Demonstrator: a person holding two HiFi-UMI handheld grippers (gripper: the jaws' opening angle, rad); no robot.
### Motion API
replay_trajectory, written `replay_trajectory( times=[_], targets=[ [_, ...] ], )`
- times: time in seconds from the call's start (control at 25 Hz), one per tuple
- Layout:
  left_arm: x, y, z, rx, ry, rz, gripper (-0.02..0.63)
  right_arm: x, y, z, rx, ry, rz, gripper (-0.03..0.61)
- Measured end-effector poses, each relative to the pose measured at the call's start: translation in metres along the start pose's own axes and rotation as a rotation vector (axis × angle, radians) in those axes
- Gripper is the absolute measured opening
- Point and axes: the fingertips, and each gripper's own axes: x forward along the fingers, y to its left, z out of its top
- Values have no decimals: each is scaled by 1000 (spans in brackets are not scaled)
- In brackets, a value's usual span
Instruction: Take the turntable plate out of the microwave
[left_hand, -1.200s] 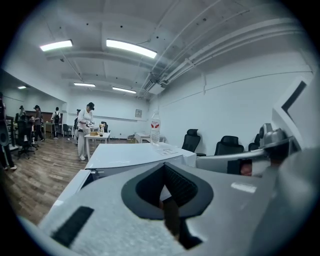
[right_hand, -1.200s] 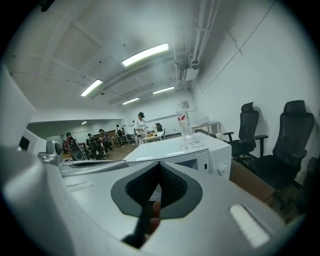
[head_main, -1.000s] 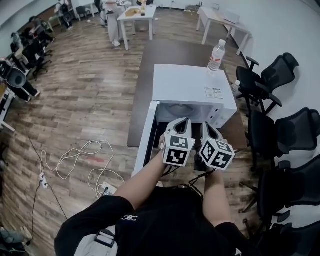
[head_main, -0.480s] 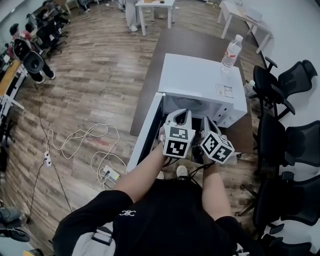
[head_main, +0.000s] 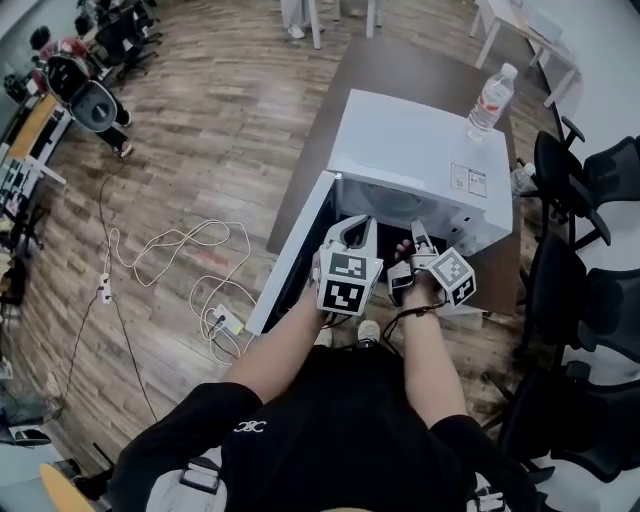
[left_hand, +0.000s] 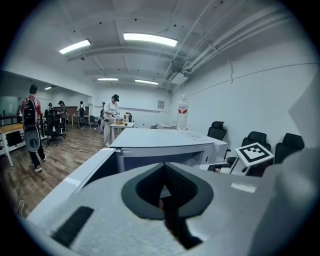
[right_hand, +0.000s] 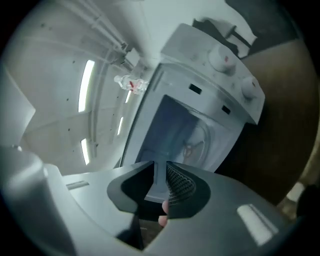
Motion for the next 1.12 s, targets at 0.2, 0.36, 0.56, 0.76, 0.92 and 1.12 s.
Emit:
replay_trajectory(
  times=[0.2, 0.36, 0.56, 0.76, 0.92, 1.12],
  targets=[
    [0, 13, -12, 5, 18, 38, 0, 23, -36, 5, 243, -45, -3, 143],
    [2, 22, -19, -4, 34, 53, 0, 39, -64, 10, 336, -76, -36, 170],
    [9, 27, -24, -59, 60, 34, 0, 56, -88, 15, 375, -87, -89, 181],
    [14, 32, -26, -54, 71, 38, 0, 72, -110, 11, 361, -50, -163, 196],
    [19, 38, -31, -63, 89, 48, 0, 80, -116, 11, 378, -57, -187, 210],
    [24, 40, -32, -63, 97, 50, 0, 86, -115, 17, 374, -67, -202, 215]
  ],
)
